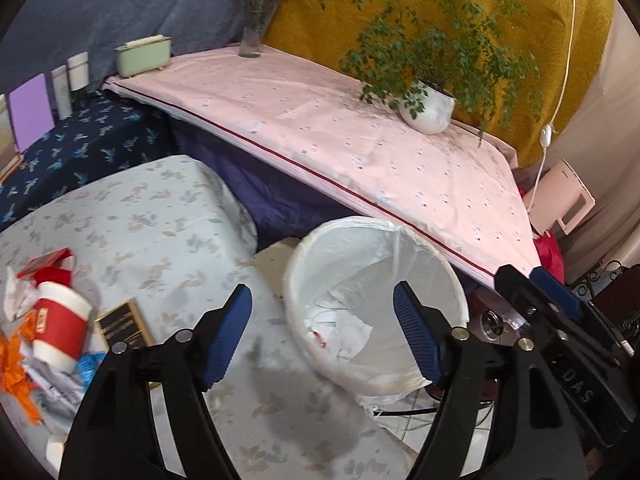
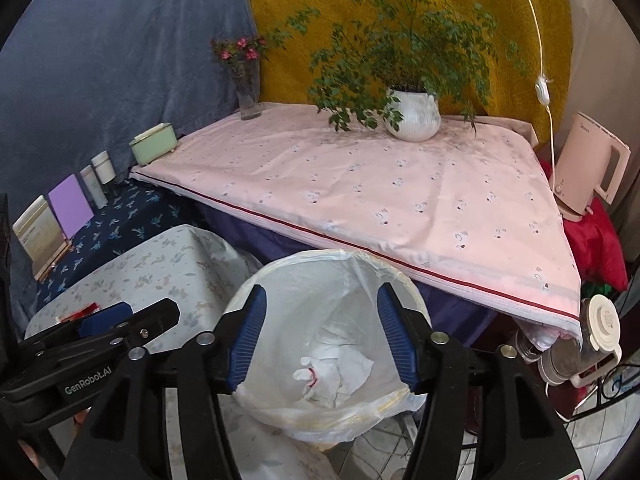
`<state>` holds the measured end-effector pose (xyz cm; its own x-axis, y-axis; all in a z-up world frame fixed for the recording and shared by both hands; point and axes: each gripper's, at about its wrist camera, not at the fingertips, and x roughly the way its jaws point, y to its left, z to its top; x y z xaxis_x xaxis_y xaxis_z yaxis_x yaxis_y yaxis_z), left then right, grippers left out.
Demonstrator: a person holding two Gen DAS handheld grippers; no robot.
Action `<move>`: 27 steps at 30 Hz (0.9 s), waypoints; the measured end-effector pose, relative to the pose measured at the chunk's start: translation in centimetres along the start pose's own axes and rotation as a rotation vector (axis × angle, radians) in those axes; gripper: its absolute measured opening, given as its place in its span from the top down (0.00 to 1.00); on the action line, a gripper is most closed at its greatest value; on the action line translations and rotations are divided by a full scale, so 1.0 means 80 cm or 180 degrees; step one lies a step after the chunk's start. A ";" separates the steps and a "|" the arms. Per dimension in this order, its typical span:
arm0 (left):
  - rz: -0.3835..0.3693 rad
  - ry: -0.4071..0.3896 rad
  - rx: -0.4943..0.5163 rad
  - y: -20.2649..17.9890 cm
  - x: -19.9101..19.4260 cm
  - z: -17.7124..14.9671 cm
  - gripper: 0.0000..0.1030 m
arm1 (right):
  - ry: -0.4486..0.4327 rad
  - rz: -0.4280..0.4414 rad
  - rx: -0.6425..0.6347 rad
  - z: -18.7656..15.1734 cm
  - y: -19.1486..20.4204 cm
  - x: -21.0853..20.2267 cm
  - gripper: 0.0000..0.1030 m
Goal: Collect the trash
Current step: 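Move the left gripper back and grasp the red-and-white paper cup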
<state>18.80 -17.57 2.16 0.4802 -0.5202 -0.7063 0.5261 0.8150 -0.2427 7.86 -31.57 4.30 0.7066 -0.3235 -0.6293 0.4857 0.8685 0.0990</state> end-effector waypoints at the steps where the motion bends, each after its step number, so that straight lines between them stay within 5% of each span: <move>1: 0.0051 -0.0021 -0.0027 0.006 -0.008 -0.003 0.28 | -0.0016 0.0009 -0.0031 -0.002 0.006 -0.006 0.41; 6: 0.0336 -0.0109 -0.0233 0.048 -0.051 -0.026 0.17 | -0.0066 0.0190 -0.0165 -0.013 0.046 -0.033 0.34; 13: 0.0795 -0.0069 -0.0557 0.122 -0.096 -0.073 0.14 | -0.0077 0.0370 -0.0451 -0.044 0.109 -0.060 0.28; 22: 0.1089 0.0112 -0.1083 0.212 -0.131 -0.151 0.10 | 0.0107 0.0652 -0.0604 -0.088 0.174 -0.071 0.27; 27: 0.1061 0.0285 -0.1388 0.248 -0.133 -0.195 0.10 | 0.0225 0.0747 -0.0691 -0.114 0.204 -0.069 0.26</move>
<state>13.22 8.13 -5.53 0.4993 -0.2080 -0.8411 0.0075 0.9718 -0.2358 7.20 -12.21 2.32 0.7452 -0.0848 -0.6614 0.1874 0.9785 0.0857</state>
